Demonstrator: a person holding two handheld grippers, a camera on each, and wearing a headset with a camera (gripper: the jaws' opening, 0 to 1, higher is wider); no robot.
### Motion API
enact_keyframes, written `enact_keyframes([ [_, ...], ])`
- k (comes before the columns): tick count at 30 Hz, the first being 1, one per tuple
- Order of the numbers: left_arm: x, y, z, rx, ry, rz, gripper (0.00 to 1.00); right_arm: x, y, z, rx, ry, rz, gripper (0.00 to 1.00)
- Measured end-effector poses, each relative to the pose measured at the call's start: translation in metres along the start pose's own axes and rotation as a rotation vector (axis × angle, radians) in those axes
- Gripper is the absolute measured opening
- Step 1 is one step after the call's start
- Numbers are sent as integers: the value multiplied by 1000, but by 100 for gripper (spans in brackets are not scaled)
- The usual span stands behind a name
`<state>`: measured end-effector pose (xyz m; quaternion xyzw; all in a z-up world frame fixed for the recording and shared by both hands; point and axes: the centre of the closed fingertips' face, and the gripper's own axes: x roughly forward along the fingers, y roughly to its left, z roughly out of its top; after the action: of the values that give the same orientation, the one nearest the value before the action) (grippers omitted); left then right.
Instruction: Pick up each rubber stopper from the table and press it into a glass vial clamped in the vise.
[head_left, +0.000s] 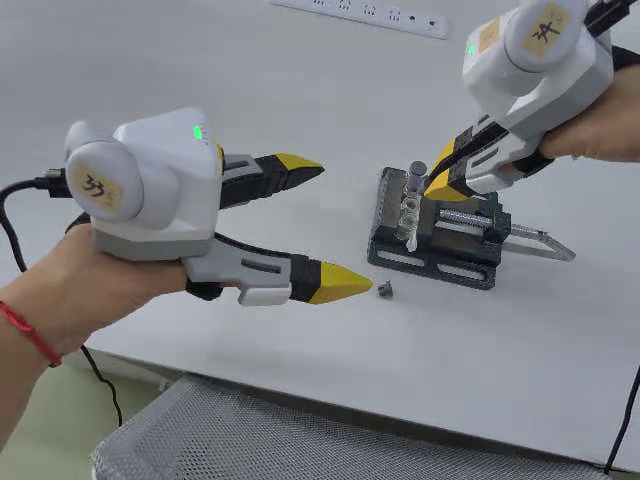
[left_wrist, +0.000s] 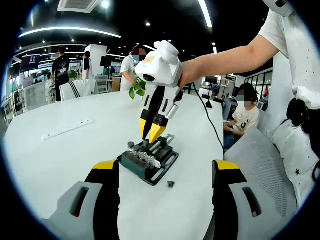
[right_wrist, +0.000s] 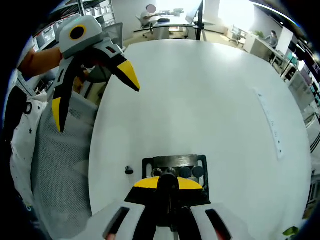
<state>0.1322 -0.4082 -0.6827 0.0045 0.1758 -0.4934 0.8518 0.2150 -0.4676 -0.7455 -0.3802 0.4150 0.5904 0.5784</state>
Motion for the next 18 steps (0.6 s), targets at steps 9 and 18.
enact_keyframes([
  [9, 1, -3, -3, -7, 4, -2, 83, 13, -2, -2, -18, 62, 7, 6],
  [18, 2, -3, -1, -13, -15, -2, 85, 18, -2, -5, -24, 111, 21, 6],
])
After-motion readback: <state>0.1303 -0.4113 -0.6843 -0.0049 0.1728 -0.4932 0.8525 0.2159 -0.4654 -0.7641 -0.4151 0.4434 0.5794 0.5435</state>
